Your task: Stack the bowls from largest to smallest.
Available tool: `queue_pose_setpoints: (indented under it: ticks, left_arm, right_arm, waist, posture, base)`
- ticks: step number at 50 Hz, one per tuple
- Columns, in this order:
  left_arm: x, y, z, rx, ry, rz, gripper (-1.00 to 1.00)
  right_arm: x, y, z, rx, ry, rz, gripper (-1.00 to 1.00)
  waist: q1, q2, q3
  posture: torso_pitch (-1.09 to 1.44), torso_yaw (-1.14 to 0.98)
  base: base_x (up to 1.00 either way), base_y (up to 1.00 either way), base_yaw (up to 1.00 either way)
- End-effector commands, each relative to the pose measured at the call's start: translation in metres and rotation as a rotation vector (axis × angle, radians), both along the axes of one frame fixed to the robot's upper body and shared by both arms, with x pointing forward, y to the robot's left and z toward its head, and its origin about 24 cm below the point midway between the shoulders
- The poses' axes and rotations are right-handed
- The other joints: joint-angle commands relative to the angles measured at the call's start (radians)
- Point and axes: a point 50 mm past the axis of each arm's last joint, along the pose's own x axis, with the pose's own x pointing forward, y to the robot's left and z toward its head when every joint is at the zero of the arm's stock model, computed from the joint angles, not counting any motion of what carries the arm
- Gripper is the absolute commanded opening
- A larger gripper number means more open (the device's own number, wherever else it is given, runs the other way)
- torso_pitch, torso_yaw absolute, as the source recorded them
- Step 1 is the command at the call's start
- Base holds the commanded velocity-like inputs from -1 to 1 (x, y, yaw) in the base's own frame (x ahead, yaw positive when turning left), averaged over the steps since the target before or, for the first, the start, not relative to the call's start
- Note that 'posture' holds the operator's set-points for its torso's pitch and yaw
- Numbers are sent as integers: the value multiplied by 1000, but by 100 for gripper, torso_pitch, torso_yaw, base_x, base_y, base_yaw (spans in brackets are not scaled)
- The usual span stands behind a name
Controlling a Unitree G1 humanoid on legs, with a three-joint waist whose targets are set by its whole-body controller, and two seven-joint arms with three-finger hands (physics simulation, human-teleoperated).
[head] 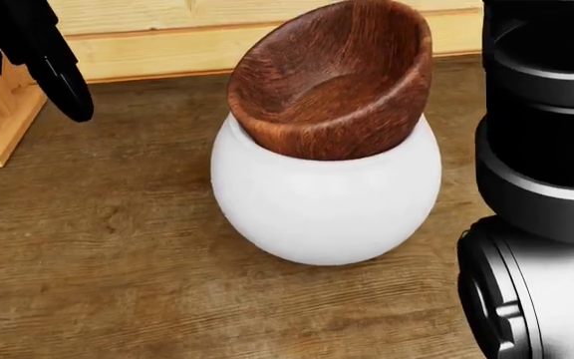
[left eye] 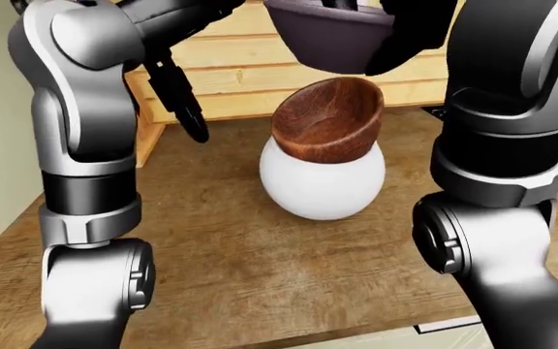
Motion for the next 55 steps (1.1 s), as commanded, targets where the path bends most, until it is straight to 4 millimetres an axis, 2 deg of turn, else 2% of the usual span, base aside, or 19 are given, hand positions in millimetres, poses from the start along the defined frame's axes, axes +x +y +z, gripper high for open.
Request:
queue_pose_setpoints:
  ticks: [1,12,23,39,51,55]
  left_arm:
    - [-8,2,15,-5,-66,9,100]
    - [-1,22,11,-5,-58,96,100]
    - [0,24,16,-23,-70,104,100]
    - [1,20,12,-39,-81,84,100]
    - [0,23,14,-49,-91,79,100]
    - [0,23,13,-50,-92,77,100]
  right_arm:
    - [-10,-3,14,14,-78,7,-100]
    - [-10,2,11,-27,-71,35,-100]
    - [-4,9,-10,-95,3,94,-100]
    - [24,20,-47,-167,53,77,-100]
    - [41,26,-56,-193,52,51,-100]
    - [46,27,-65,-205,70,48,-100]
  waist:
    - [-1,2,-27]
    - [-6,7,-100]
    - [5,0,-148]
    - [20,-3,-164]
    - [19,0,-171]
    - [17,1,-173]
  posture:
    - [-44,0]
    - [-55,0]
    - [-65,0]
    - [-65,0]
    - [-65,0]
    - [-65,0]
  base:
    - [0,0,0]
    - [0,0,0]
    - [0,0,0]
    - [0,0,0]
    - [0,0,0]
    - [0,0,0]
